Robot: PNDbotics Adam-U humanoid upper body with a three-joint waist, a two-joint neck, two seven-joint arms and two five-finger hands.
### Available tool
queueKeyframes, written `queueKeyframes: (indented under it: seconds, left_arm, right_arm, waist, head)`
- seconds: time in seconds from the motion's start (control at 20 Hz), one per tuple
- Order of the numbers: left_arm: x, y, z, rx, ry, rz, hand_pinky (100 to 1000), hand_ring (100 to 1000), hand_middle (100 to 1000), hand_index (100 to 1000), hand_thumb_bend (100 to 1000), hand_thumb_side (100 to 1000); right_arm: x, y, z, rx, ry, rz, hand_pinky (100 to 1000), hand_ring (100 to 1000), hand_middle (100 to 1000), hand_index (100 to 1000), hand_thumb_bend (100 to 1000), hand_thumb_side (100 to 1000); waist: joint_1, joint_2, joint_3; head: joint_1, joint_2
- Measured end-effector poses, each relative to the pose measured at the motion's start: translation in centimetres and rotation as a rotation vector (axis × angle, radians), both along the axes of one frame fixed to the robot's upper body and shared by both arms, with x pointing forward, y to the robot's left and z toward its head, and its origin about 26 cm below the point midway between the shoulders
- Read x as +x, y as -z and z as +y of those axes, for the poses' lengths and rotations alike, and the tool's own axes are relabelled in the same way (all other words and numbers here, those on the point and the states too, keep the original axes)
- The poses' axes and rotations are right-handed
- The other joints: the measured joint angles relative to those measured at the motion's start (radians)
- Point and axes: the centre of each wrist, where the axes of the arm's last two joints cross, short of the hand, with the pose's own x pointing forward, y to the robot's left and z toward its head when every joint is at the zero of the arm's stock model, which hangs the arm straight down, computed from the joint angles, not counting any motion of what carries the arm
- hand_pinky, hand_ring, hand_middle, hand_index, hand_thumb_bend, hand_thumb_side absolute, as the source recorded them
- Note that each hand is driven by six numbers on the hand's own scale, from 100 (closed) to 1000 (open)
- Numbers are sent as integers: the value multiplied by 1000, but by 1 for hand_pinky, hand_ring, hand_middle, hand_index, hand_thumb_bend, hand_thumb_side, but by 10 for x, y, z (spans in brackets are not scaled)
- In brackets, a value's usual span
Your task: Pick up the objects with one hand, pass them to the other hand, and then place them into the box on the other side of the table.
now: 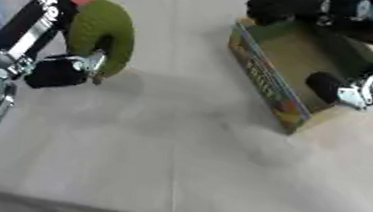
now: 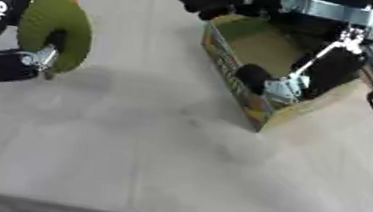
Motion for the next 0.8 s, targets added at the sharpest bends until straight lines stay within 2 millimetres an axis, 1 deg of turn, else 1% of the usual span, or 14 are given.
queueKeyframes:
  seconds: [0.05,0.1,0.35,0.45,0.65,0.75,0.8]
  left_arm:
    - [0,0,-1,3,6,0,363,377,342,377,100,392]
    - [-1,1,-2,7,13,0,364,377,343,377,100,393]
    - [-3,2,-12,27,86,-27,375,385,350,385,100,351]
    - [-4,2,-18,34,119,-54,375,386,350,386,100,341]
    - [-5,0,-31,39,171,-119,377,387,351,386,100,322]
    - [-5,0,-37,37,191,-145,377,386,350,385,100,323]
    - [-5,0,-40,35,198,-157,377,386,350,385,100,321]
  right_arm:
    - [0,-2,2,0,2,-7,943,1000,1000,971,100,100]
    - [0,-4,4,1,6,-13,942,1000,1000,969,100,104]
    - [1,-10,15,-34,58,-21,934,1000,1000,954,100,162]
    - [1,-10,20,-55,79,-18,932,1000,1000,951,100,168]
    - [2,-12,29,-84,110,-12,922,1000,997,941,100,166]
    - [2,-13,33,-88,125,-10,912,1000,984,940,100,156]
    - [3,-14,35,-90,132,-9,911,1000,966,953,100,147]
  waist:
    - [-1,-2,0]
    - [-2,-5,2]
    - [-10,-6,14]
    - [-11,-6,18]
    - [-17,-6,28]
    - [-17,-6,35]
    - [-18,-6,40]
  head:
    - [-4,0]
    - [-8,0]
    - [-26,0]
    - [-30,0]
    - [-39,0]
    - [-45,0]
    - [-47,0]
